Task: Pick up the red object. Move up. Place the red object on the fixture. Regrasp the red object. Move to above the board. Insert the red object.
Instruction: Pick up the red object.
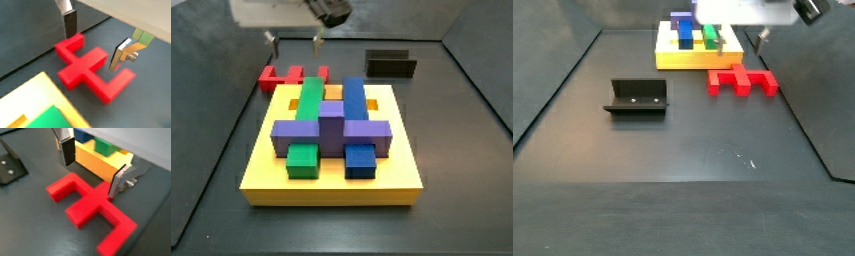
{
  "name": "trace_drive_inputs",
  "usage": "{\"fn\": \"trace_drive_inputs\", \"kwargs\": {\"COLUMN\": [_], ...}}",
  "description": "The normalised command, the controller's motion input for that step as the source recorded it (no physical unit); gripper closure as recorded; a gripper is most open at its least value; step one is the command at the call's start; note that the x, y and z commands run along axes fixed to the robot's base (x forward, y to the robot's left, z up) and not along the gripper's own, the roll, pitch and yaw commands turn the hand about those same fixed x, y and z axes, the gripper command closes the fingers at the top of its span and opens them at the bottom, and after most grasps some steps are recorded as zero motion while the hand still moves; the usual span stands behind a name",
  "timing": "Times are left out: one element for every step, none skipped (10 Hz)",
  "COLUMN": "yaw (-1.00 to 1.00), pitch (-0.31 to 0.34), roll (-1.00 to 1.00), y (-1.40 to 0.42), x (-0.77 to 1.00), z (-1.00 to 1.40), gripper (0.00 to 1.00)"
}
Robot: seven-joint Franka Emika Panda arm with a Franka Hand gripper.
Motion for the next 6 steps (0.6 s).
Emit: {"fn": "trace_drive_inputs", "kwargs": {"yaw": [0.03, 0.05, 0.11, 0.02, 0.0, 0.0], "pitch": [-0.057, 0.0, 0.043, 0.067, 0.036, 0.044], "roll": [0.25, 0.33, 0.4, 0.43, 0.45, 0.41], "y": [-0.47, -0.46, -0.33, -0.22, -0.16, -0.12], "x": [-0.23, -0.03, 0.11, 0.06, -0.11, -0.03], "z": [-0.5, -0.43, -0.42, -0.43, -0.39, -0.38], "gripper": [0.0, 0.0, 0.0, 0.0, 0.0, 0.0]}}
